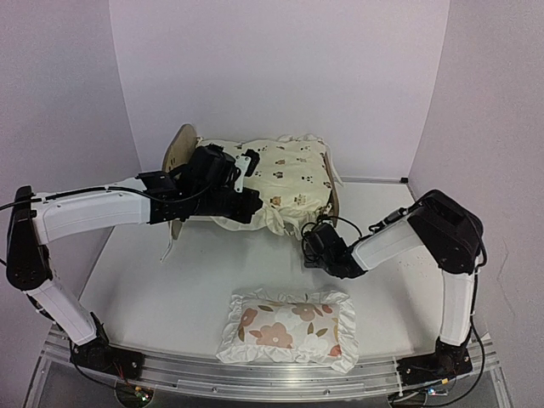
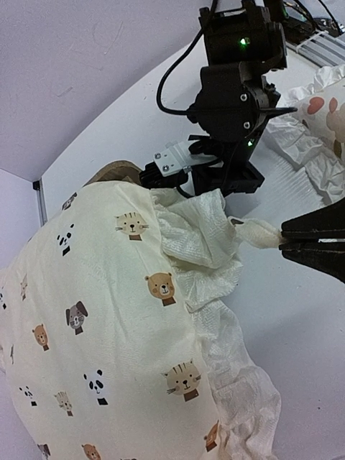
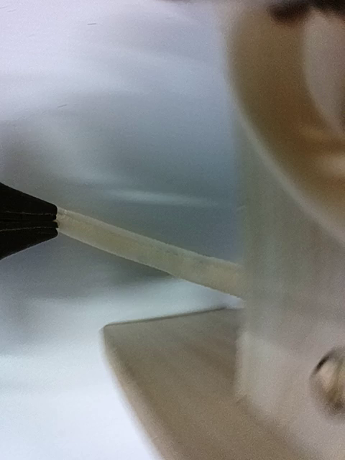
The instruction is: Set up the pet bed
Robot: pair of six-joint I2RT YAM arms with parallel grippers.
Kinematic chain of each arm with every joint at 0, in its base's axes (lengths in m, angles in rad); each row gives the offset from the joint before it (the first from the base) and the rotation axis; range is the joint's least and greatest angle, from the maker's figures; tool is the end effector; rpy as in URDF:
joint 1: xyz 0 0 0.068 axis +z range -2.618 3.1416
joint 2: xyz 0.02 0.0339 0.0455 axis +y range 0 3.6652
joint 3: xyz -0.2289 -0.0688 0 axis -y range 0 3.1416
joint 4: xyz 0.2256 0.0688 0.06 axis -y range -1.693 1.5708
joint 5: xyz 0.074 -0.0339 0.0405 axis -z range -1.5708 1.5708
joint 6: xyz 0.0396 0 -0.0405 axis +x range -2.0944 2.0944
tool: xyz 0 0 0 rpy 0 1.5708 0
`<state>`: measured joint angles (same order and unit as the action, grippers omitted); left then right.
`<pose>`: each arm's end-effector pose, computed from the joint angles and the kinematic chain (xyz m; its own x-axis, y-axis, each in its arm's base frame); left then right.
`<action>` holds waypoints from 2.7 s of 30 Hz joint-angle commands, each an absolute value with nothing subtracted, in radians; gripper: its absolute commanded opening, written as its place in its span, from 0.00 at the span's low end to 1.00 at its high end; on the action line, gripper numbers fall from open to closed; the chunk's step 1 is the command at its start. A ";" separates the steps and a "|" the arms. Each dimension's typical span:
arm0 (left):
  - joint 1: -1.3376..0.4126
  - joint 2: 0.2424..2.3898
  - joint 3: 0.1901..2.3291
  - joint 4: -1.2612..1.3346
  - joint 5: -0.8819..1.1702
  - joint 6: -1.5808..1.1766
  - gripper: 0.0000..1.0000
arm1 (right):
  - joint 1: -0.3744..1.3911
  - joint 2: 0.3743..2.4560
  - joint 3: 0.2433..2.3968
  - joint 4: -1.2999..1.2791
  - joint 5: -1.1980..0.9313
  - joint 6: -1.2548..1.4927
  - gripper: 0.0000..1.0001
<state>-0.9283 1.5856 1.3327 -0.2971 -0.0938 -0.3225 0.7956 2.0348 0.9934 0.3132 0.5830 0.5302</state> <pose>0.2148 -0.2808 0.2847 -0.5345 0.1876 -0.8241 0.6113 0.7591 -0.2238 0.2732 0.2476 0.0825 -0.5580 0.0338 -0.8292 -0.0308 0.9976 0.0614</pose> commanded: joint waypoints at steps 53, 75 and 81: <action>-1.077 1.694 1.486 -0.237 -0.033 -0.404 0.04 | 0.789 1.106 0.963 -0.386 -0.065 0.386 0.00; -1.002 1.749 1.500 -0.240 -0.620 -0.310 0.02 | 0.849 1.866 1.135 -0.065 0.235 0.483 0.52; -0.978 1.749 1.475 -0.220 -0.581 -0.308 0.02 | 0.852 1.986 1.228 -0.051 0.384 0.472 0.53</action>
